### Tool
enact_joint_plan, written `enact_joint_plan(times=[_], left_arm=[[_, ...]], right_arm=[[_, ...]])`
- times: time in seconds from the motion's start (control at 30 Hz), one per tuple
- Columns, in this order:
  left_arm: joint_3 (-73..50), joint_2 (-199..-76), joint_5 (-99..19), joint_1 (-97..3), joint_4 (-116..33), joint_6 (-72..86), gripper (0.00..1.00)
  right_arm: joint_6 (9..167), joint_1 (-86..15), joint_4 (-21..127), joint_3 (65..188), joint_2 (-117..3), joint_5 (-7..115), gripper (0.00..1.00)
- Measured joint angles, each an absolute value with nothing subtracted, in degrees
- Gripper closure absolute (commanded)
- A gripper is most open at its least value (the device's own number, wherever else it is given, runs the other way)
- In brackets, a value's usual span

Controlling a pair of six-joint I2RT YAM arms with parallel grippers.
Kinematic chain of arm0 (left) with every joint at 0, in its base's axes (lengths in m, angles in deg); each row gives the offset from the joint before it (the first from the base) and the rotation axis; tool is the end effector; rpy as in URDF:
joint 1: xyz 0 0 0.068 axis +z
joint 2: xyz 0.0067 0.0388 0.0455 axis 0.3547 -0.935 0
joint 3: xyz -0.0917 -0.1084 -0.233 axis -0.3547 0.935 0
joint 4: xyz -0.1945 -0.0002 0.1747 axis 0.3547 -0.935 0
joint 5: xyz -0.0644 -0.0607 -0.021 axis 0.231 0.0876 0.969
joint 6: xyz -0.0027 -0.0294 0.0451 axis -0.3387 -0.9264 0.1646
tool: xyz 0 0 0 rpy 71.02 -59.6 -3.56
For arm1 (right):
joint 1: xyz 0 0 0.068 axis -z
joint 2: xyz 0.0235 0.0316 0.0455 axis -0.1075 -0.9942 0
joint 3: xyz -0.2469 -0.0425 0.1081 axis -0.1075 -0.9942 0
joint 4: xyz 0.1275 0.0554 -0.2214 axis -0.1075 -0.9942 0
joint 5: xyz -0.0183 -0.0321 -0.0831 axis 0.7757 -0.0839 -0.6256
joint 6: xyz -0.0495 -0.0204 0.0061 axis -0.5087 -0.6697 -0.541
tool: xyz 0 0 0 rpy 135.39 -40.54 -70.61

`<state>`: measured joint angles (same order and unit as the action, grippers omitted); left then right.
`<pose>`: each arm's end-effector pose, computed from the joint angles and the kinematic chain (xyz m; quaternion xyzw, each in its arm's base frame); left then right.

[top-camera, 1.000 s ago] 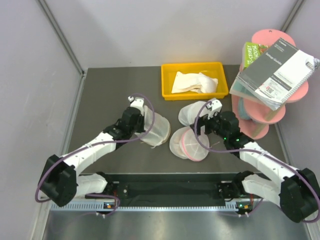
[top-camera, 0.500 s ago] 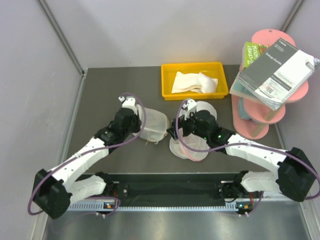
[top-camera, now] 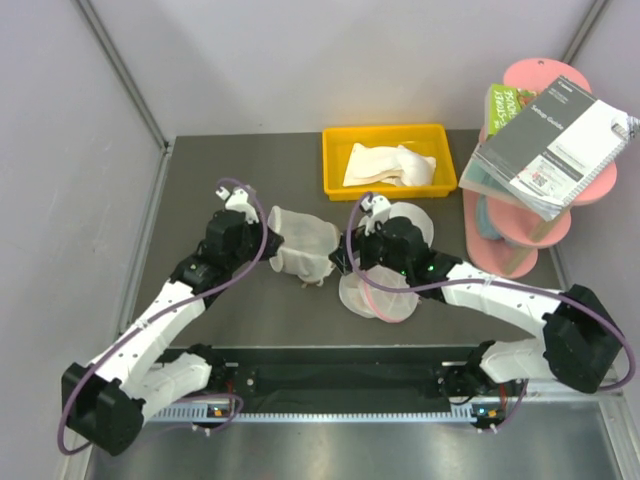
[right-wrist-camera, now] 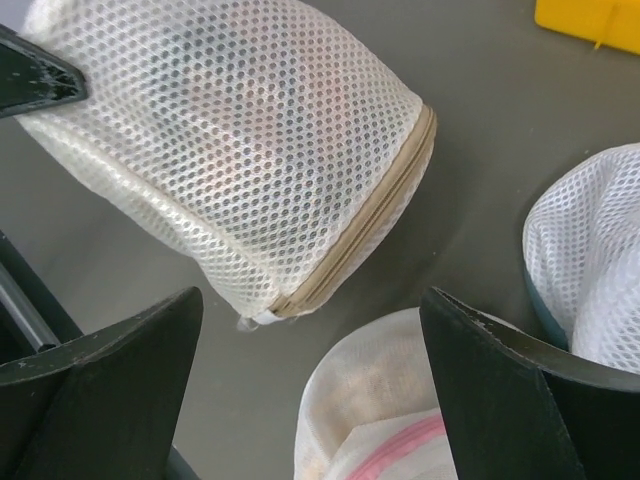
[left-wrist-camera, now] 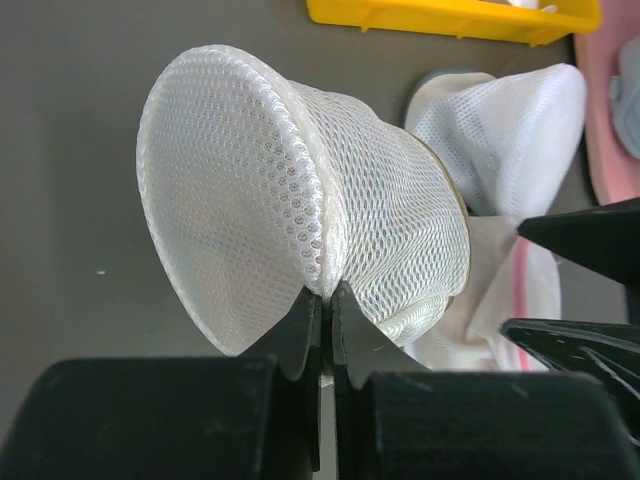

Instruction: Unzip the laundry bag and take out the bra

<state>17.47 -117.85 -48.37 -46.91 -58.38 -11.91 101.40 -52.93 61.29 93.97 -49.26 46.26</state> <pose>0.1984 -0.0973 0.2844 -0.0307 0.8567 -0.2421 0.4545 0.1967 0.2094 0.2519 -0.1929 0.8098 0.3061 0.4618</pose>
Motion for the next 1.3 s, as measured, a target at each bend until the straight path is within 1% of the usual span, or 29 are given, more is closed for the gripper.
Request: enact_joint_plan(times=[0.13,0.23,0.27,0.33,0.37,0.43,0.47,0.53,0.57,0.6,0.67,0.7,0.77,0.8,0.83,0.9,0.93,0.97,1.0,1.03,1.17,1.3], left_arm=[[17.49,-116.71,-43.71,-44.70,-57.84,-13.74,1.00],[17.58,-116.12,-40.72,-42.99,-56.79,-15.03,1.00],[17.73,-115.99,-39.67,-42.32,-56.31,-15.42,1.00],[18.36,-115.80,-37.70,-40.94,-55.21,-16.28,1.00],[18.85,-115.77,-36.80,-40.22,-54.62,-16.56,1.00],[19.87,-115.80,-35.36,-39.01,-53.84,-17.04,1.00],[20.44,-115.82,-34.79,-38.36,-53.62,-17.24,1.00],[21.23,-115.97,-33.85,-37.44,-53.49,-17.46,1.00],[21.47,-116.15,-33.46,-37.11,-53.38,-17.46,1.00],[21.58,-116.41,-33.15,-36.94,-53.23,-17.48,1.00],[21.64,-117.28,-32.63,-36.74,-52.83,-17.44,1.00],[21.69,-117.70,-32.58,-36.70,-52.68,-17.41,0.95],[21.69,-118.31,-32.61,-36.65,-52.70,-17.13,0.92],[21.69,-118.53,-32.65,-36.65,-52.72,-16.91,0.87],[21.69,-118.81,-32.76,-36.59,-52.79,-16.43,0.79],[21.67,-119.12,-33.15,-36.61,-53.25,-15.29,0.55],[21.67,-119.14,-33.57,-36.61,-53.64,-14.70,0.32],[21.64,-119.14,-33.90,-36.61,-54.03,-14.03,0.25],[21.47,-119.14,-34.33,-36.61,-54.49,-13.48,0.21],[21.16,-119.14,-34.70,-36.61,-55.02,-13.13,0.13],[19.50,-119.12,-36.69,-36.61,-56.68,-11.73,0.09],[18.89,-117.63,-38.79,-36.61,-58.45,-11.47,0.10]], right_arm=[[102.63,-52.93,62.20,93.97,-51.38,47.22,0.13],[103.33,-52.93,62.51,94.02,-53.26,47.61,0.19],[103.52,-52.93,62.55,94.10,-53.98,47.77,0.27],[103.76,-52.93,62.60,94.17,-55.18,48.21,0.36],[104.00,-52.93,62.55,94.17,-55.55,48.60,0.49],[104.27,-52.93,62.55,94.17,-55.77,49.06,0.63],[104.46,-52.93,62.51,94.28,-55.77,49.21,0.74],[104.03,-52.93,61.94,95.04,-55.77,49.52,0.85],[103.96,-52.93,61.79,95.61,-55.77,49.52,0.94],[103.65,-52.93,61.42,96.22,-55.77,49.45,0.99],[103.00,-52.93,60.67,97.58,-55.77,49.21,1.00],[102.74,-52.93,59.89,98.30,-55.77,49.06,1.00],[101.99,-52.93,58.90,99.53,-55.77,48.88,1.00],[101.66,-52.93,58.05,100.27,-55.79,48.82,1.00],[101.10,-52.93,57.07,101.32,-55.90,48.73,1.00],[100.31,-52.93,55.80,102.89,-56.10,48.66,1.00],[99.76,-53.00,55.19,103.74,-56.29,48.53,1.00],[99.37,-53.02,54.79,104.44,-56.51,48.49,1.00],[98.87,-53.18,54.12,105.47,-56.88,48.42,1.00],[98.45,-53.33,53.90,106.15,-57.28,48.36,1.00],[97.03,-55.06,52.39,109.97,-60.51,48.23,1.00],[95.94,-58.36,50.55,113.54,-64.45,47.27,1.00]])
